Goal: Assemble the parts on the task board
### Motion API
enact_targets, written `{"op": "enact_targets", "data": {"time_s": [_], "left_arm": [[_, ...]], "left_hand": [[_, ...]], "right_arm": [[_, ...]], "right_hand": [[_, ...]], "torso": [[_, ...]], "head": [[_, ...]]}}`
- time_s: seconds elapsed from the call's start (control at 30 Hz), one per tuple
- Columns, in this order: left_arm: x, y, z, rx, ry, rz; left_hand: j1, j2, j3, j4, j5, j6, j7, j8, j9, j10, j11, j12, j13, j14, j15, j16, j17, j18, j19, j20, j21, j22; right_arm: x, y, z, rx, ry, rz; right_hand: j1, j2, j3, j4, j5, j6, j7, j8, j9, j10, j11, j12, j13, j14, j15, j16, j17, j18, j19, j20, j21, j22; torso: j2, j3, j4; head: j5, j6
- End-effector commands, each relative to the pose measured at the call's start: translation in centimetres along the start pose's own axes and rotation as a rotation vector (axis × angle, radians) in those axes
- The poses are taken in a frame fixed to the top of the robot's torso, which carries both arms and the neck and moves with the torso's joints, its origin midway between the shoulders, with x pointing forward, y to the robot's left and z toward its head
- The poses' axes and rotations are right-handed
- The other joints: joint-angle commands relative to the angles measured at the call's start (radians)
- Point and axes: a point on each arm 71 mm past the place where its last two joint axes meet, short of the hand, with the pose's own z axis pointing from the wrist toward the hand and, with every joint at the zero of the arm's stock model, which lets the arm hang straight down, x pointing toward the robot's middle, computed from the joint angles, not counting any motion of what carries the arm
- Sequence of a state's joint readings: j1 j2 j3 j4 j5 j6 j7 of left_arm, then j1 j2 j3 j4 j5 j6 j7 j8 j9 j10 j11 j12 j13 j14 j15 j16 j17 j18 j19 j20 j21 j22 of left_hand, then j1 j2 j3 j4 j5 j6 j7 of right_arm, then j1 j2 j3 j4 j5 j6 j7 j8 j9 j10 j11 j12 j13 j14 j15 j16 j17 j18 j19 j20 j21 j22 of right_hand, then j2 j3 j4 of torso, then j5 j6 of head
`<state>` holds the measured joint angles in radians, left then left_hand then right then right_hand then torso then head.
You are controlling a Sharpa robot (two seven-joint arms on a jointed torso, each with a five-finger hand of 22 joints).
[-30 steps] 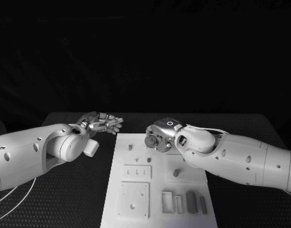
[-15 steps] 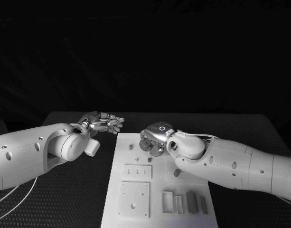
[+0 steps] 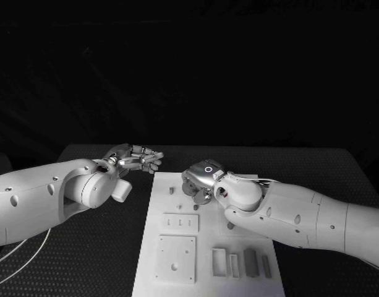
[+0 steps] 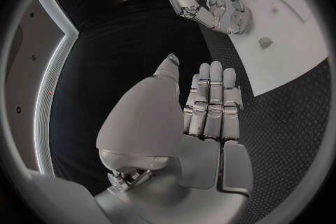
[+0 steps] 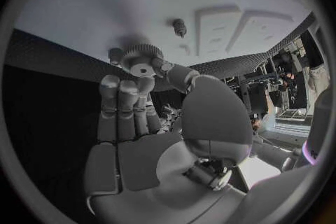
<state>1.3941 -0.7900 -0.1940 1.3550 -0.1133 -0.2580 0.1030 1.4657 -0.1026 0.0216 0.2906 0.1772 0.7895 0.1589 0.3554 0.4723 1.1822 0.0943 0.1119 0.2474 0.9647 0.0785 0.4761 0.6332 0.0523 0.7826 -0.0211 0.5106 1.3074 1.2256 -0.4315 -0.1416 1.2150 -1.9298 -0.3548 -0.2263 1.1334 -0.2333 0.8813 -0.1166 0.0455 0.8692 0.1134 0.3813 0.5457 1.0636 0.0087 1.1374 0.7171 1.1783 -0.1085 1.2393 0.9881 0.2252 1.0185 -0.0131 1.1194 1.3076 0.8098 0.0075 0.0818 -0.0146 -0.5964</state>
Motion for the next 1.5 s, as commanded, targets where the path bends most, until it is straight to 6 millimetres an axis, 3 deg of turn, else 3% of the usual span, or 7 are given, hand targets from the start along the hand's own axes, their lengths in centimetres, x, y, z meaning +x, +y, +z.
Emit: {"op": "enact_targets", "data": {"time_s": [0.03,1.5], "left_arm": [[0.2,-0.2,0.1,0.008,0.016,0.002],[0.2,-0.2,0.1,0.009,0.017,0.005]], "left_hand": [[0.010,-0.001,-0.005,0.000,-0.003,0.000,-0.001,-0.006,0.001,-0.006,-0.003,-0.004,0.001,0.008,0.001,-0.007,0.001,0.020,-0.006,0.001,0.006,0.002],[0.009,0.000,-0.007,0.000,-0.004,0.000,-0.001,-0.008,0.003,-0.006,-0.003,-0.006,0.002,0.008,0.001,-0.008,0.002,0.020,-0.006,0.001,0.006,0.002]], "right_arm": [[0.1,0.1,0.1,0.000,-0.007,-0.028],[1.3,0.1,-0.1,-0.006,0.015,0.067]], "right_hand": [[-0.001,-0.007,0.005,0.002,0.003,0.191,-0.031,0.004,-0.001,-0.033,-0.033,0.000,-0.002,0.010,-0.012,0.002,-0.001,0.037,0.004,-0.006,0.004,0.000],[-0.005,-0.032,0.006,0.004,0.003,0.161,-0.019,-0.021,-0.003,-0.054,-0.021,-0.031,-0.026,-0.006,-0.003,-0.027,-0.020,0.037,-0.010,-0.002,-0.016,-0.014]], "torso": [[0.000,0.0008,-0.0016],[-0.001,0.0025,-0.0024]], "head": [[0.001,-0.001],[0.009,-0.017]]}}
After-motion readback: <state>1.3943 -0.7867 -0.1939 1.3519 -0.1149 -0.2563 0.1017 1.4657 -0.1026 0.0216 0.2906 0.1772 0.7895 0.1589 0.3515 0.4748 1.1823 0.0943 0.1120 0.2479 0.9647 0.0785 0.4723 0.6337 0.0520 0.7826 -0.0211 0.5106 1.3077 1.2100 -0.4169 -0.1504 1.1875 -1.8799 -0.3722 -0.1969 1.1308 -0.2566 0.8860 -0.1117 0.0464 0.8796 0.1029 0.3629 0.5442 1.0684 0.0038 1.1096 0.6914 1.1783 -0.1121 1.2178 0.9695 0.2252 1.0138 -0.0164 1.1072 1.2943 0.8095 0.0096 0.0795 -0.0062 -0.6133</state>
